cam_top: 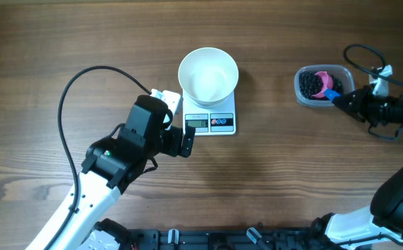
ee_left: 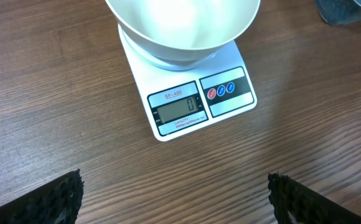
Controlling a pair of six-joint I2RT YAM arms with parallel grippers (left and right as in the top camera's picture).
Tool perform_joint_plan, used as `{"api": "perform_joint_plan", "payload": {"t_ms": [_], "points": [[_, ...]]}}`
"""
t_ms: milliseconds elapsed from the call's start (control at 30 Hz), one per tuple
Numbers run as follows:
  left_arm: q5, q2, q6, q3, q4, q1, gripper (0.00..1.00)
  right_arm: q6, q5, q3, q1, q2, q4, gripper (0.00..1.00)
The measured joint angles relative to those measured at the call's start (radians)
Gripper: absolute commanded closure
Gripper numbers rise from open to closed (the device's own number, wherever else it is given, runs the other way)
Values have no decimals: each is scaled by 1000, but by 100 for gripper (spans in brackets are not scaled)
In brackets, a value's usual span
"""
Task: Scoop item into bowl and weigh 150g on scale
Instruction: 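Drag the scoop through the beans with the right gripper to fill it, then lift the filled scoop out of the tub with the right gripper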
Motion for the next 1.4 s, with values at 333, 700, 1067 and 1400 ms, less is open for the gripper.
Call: {"api": "perform_joint_plan", "payload": {"t_ms": [333, 700, 1067, 1400], "points": [[0, 0, 0, 0, 0, 0, 0, 10, -54, -21, -48, 3, 9, 96], [0, 0, 0, 0, 0, 0, 0, 51, -159, -109, -75, 3, 115, 96], [0, 0, 0, 0, 0, 0, 0, 73, -226, -115, -83, 3, 115, 96], [0, 0, 0, 0, 0, 0, 0, 92, -229, -115, -109, 3, 118, 96]]}}
